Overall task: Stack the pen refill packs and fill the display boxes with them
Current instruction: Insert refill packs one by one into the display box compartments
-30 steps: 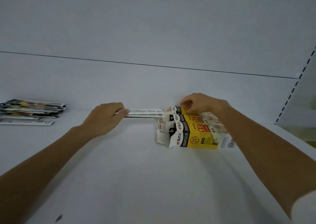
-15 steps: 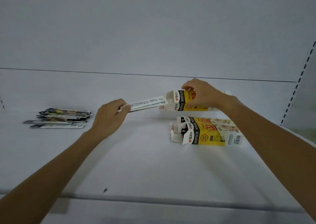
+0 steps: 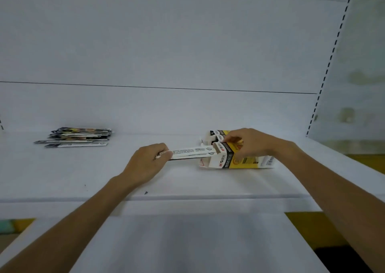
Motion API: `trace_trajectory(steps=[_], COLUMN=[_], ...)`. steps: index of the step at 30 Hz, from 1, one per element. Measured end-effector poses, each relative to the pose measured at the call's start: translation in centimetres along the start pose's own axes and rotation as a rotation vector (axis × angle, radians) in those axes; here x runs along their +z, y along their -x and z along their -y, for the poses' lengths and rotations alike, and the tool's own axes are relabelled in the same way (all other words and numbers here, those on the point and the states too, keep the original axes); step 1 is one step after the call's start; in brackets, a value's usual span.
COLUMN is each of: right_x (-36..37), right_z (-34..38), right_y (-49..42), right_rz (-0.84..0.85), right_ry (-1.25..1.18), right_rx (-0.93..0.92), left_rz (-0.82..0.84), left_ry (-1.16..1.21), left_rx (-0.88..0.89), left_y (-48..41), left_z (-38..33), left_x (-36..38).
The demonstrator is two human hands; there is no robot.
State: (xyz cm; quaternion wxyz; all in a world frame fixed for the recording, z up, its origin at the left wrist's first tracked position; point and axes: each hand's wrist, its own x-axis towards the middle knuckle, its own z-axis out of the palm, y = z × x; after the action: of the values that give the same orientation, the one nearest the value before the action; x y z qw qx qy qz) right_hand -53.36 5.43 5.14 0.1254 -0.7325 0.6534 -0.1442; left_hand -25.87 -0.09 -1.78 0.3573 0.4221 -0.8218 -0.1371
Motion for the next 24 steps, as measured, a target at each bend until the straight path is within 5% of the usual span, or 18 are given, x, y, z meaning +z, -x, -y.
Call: trace_trajectory(steps=[12, 20, 24], right_x=[1.1, 2.2, 2.4], right_z=[-2.0, -2.8, -3.3], right_y=[0.4, -0.7, -0.9], right_rz=[0.016, -0.012, -0.027], right_ry=[-0.097, -0.135, -0.138], right_rx=[-0.013, -0.073, -0.073], left_rz=[0.132, 0.312, 0.17], left_ry=[-0.295, 0.103, 0.16], left_rx=[0.084, -0.116, -0.145], left_y=[-1.5, -3.6, -4.9], left_z=[-3.5, -7.9, -7.2], left_x=[2.7, 6.6, 7.6])
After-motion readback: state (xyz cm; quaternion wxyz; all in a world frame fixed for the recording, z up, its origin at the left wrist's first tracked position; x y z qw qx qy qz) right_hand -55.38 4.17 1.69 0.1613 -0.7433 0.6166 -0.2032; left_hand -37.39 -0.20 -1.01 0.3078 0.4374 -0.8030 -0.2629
